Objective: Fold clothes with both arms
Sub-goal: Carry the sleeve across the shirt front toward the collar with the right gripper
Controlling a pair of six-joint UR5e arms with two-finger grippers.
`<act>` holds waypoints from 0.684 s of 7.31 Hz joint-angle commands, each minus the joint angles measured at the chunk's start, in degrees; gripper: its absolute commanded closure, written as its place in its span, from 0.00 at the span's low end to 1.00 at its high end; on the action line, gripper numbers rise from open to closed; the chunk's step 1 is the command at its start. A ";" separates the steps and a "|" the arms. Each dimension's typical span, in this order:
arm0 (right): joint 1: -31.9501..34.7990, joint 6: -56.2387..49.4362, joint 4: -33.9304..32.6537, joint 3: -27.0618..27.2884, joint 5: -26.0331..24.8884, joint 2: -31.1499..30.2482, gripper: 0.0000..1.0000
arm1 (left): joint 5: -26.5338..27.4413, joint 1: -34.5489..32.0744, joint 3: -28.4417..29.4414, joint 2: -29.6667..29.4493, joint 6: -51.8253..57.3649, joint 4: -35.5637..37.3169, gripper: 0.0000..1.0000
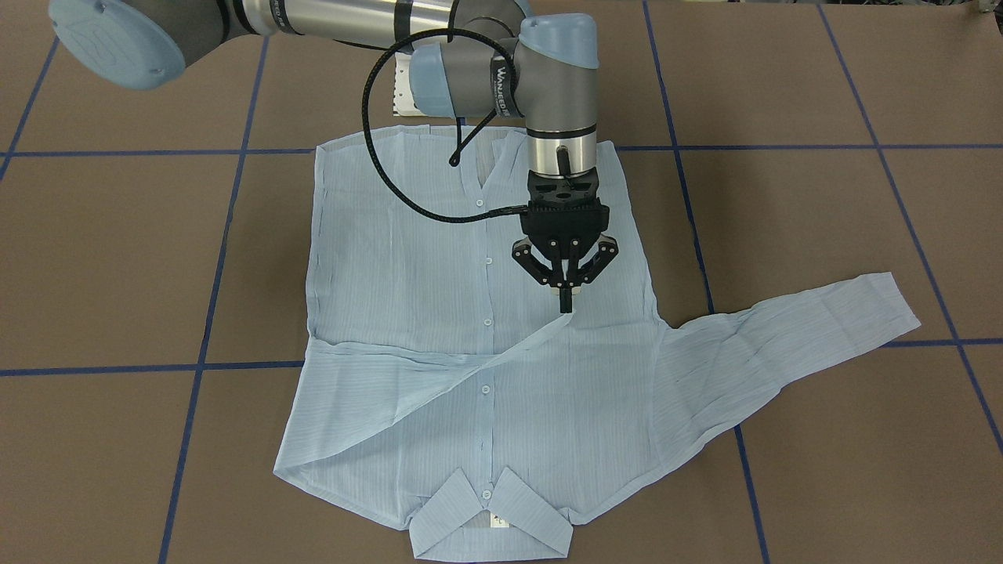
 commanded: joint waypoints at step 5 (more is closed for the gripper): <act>5.25 -0.08 -0.51 -2.76 7.60 1.20 0.00 | 0.09 0.17 0.76 -0.26 -0.18 -0.09 0.00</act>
